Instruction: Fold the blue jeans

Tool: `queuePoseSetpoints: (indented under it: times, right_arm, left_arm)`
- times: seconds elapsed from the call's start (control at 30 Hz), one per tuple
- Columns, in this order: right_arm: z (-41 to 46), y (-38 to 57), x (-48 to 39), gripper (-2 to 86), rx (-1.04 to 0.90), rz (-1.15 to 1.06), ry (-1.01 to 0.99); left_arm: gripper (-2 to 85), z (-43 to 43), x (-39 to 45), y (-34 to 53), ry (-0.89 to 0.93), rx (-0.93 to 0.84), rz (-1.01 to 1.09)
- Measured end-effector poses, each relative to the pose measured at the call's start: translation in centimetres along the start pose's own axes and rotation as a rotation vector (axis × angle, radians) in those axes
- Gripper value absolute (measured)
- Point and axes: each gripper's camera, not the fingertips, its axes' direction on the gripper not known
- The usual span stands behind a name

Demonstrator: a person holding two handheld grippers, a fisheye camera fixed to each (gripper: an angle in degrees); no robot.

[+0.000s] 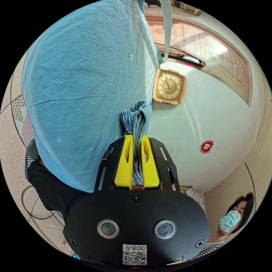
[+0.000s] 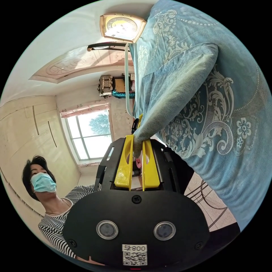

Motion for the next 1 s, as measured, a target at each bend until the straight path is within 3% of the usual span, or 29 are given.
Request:
queuePoseSetpoints:
  times: [0.6,0.8,1.0]
  right_arm:
    - [-8.0,20.2,-12.3,3.2,0.111,-0.089,-0.15]
    - [-13.6,28.6,-17.2,3.2,0.225,-0.152,-0.21]
    - [-22.7,38.2,-21.3,3.2,0.434,-0.2,-0.253]
  left_arm:
    - [3.8,13.5,10.3,15.8,0.015,-0.074,0.139]
    - [3.7,23.7,15.8,21.2,-0.026,-0.194,0.236]
    - [3.5,39.6,21.5,28.1,-0.043,-0.39,0.343]
